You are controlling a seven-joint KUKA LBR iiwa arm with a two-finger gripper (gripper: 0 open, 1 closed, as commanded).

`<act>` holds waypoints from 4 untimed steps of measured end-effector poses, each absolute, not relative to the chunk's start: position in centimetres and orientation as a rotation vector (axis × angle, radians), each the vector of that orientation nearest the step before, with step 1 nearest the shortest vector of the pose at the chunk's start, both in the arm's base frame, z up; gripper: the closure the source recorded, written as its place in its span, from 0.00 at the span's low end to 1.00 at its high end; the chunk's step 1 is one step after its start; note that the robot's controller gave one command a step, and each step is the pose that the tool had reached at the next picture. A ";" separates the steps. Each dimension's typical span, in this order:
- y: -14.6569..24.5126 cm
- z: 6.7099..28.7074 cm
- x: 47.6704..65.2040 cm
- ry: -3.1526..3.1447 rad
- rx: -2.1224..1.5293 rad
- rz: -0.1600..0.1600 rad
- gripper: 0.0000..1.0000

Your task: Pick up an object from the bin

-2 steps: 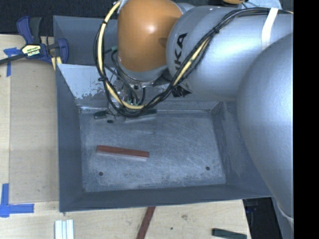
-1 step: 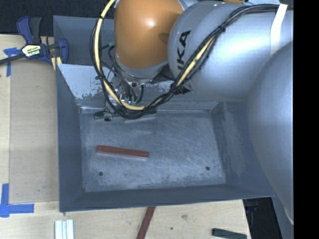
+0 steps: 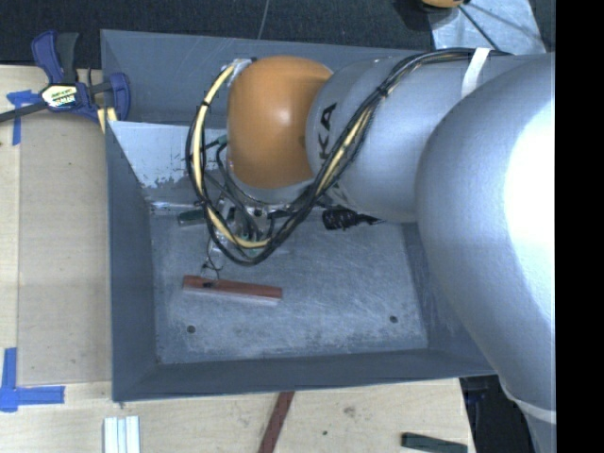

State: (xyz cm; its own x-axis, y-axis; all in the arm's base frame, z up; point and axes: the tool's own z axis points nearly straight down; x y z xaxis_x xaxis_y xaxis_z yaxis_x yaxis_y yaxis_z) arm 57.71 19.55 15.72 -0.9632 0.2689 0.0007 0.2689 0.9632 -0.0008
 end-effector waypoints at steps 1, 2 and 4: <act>19.6 15.9 57.8 -3.115 -0.427 -0.002 0.00; 19.6 15.8 57.8 -3.115 -0.424 -0.002 0.00; 18.4 15.5 53.9 -3.145 0.219 -0.004 0.00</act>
Offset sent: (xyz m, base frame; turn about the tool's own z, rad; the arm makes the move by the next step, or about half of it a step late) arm -0.0408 -0.0470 -0.0849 -0.2629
